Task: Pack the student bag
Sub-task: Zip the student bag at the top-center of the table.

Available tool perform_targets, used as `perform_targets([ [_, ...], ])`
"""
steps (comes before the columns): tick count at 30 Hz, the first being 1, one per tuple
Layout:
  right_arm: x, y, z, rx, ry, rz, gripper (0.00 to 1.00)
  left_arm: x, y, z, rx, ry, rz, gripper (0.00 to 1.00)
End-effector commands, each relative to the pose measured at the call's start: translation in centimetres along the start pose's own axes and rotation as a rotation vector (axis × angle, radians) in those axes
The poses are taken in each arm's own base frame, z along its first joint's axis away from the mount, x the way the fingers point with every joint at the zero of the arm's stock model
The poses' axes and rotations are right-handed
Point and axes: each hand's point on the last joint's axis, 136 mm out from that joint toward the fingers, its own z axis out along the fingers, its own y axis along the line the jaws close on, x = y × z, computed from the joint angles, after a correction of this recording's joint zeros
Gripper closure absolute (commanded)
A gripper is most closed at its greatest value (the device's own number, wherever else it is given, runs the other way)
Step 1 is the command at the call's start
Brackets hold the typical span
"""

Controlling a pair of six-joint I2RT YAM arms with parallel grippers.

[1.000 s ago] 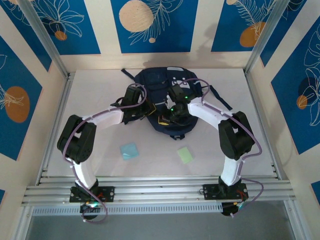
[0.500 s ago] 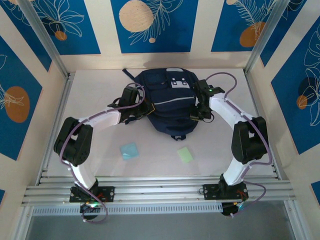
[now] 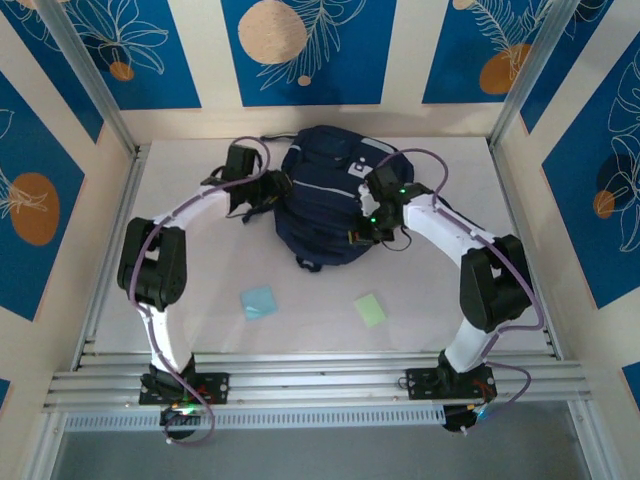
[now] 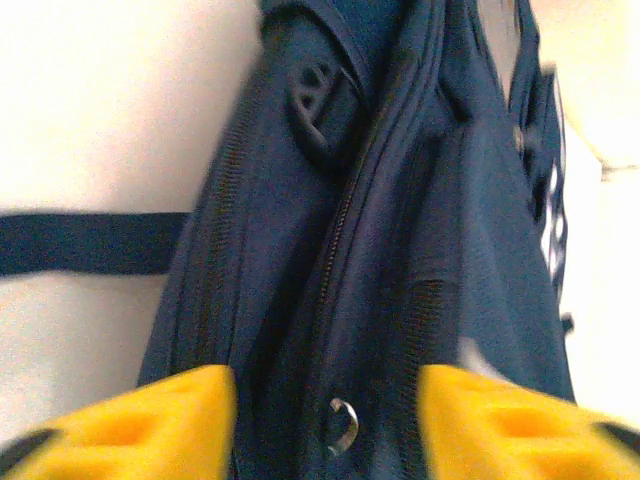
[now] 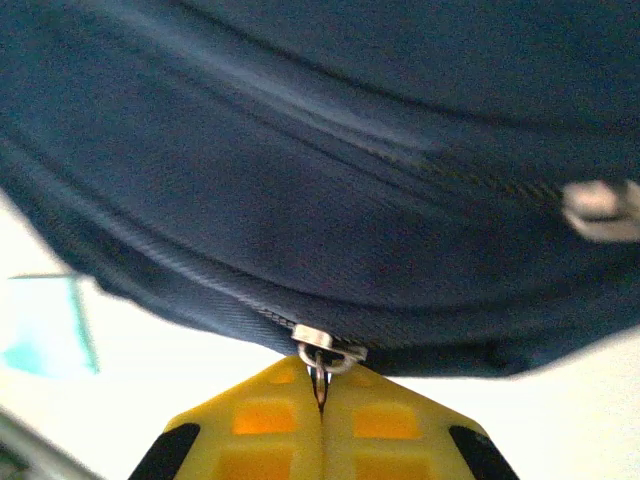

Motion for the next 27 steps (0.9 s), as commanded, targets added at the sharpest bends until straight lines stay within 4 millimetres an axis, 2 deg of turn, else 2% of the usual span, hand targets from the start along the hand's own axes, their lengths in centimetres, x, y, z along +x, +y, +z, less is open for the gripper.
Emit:
perform_targets([
  [1, -1.2, 6.4, 0.7, -0.229, 0.009, 0.000, 1.00, -1.0, -0.3, -2.5, -0.068, -0.032, 0.065, 0.31],
  [5, -3.5, 9.0, 1.7, -0.251, -0.006, -0.004, 1.00, 1.5, 1.3, -4.4, -0.093, 0.001, 0.042, 0.25],
  [10, -5.1, 9.7, 1.9, -0.263, -0.004, 0.056, 1.00, 6.4, 4.4, -5.8, -0.107, 0.073, -0.066, 0.23],
  [13, -4.8, 9.9, 1.8, -0.286, 0.004, 0.080, 1.00, 8.5, 5.7, -6.1, -0.131, 0.087, -0.089, 0.23],
  [15, -4.2, 10.1, 1.7, -0.299, 0.011, 0.083, 1.00, 9.2, 6.1, -5.7, -0.135, 0.097, -0.090, 0.23],
  [17, -3.4, 10.4, 1.8, -0.308, 0.026, 0.083, 1.00, 9.4, 5.9, -5.0, -0.123, 0.108, -0.102, 0.23],
  [21, -1.4, 10.3, 2.6, -0.294, 0.069, 0.082, 1.00, 8.6, 4.2, -3.1, -0.086, 0.075, -0.090, 0.25],
  [23, -0.4, 9.9, 3.0, -0.292, 0.095, 0.082, 1.00, 8.1, 3.8, -2.1, -0.082, 0.058, -0.071, 0.34],
  [24, 0.1, 9.6, 3.1, -0.279, 0.112, 0.076, 1.00, 8.0, 4.0, -1.4, -0.085, 0.056, -0.071, 0.44],
  [27, 2.0, 7.0, 3.3, -0.165, 0.170, 0.027, 1.00, 8.2, 5.5, -0.3, -0.110, 0.058, -0.089, 0.99],
])
